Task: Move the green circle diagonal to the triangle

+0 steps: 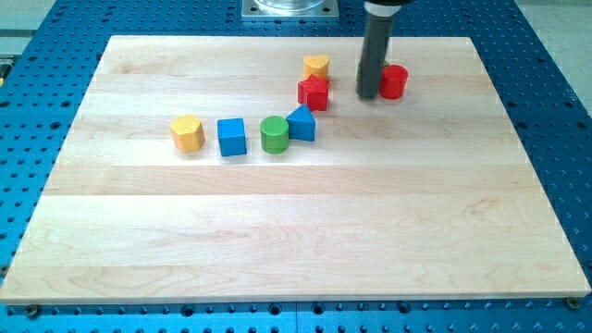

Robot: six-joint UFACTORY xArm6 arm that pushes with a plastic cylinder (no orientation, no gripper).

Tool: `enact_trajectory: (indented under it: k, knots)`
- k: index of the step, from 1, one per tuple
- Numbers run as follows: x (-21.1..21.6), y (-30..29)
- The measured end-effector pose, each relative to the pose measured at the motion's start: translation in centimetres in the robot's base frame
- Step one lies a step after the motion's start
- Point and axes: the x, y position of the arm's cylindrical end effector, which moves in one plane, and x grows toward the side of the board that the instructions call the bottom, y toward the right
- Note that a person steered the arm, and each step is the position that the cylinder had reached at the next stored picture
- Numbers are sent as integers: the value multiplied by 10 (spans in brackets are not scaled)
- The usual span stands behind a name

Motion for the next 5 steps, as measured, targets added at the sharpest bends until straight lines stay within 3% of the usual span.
enact_trajectory:
  k: [1, 2, 3, 4, 5]
  knots:
    - [16, 39]
    - [45, 27]
    - [85, 54]
    - [86, 99]
    - [91, 81]
